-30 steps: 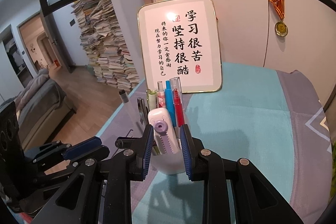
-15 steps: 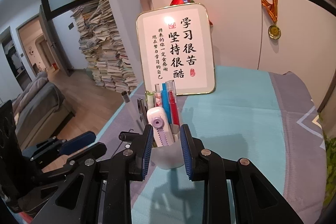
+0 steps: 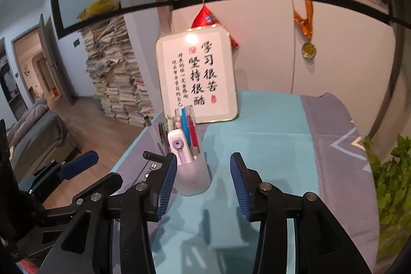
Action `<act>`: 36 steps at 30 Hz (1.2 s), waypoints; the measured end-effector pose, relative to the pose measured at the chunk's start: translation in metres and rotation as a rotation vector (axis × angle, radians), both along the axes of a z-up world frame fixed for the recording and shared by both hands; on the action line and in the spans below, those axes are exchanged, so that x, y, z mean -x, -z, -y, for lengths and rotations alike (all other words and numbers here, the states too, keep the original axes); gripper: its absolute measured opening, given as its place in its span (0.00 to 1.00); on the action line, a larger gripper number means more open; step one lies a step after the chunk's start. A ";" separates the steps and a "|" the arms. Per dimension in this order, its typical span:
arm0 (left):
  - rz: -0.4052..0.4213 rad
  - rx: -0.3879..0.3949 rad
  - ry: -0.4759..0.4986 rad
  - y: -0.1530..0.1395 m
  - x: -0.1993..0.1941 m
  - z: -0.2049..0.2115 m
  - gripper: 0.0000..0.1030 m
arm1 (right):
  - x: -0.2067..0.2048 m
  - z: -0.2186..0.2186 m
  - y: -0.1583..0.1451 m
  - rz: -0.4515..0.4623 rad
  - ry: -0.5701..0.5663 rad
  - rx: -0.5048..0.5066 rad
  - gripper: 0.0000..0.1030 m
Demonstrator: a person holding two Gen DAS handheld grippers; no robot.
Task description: Organize stationery
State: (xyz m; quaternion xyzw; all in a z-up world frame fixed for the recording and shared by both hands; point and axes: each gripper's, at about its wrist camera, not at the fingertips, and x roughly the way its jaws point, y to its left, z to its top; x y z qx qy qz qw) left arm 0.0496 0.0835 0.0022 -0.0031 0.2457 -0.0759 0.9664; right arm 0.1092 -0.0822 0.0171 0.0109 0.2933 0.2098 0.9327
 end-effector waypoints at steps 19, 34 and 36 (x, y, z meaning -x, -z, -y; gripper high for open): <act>0.168 0.004 -0.038 -0.053 0.086 0.032 0.99 | 0.110 0.055 -0.052 0.155 0.168 0.038 0.51; 0.294 -0.025 -0.005 -0.087 0.132 0.057 0.99 | 0.166 0.083 -0.082 0.263 0.243 0.005 0.58; 0.295 -0.029 -0.005 -0.088 0.134 0.059 0.99 | 0.171 0.085 -0.084 0.275 0.249 0.001 0.64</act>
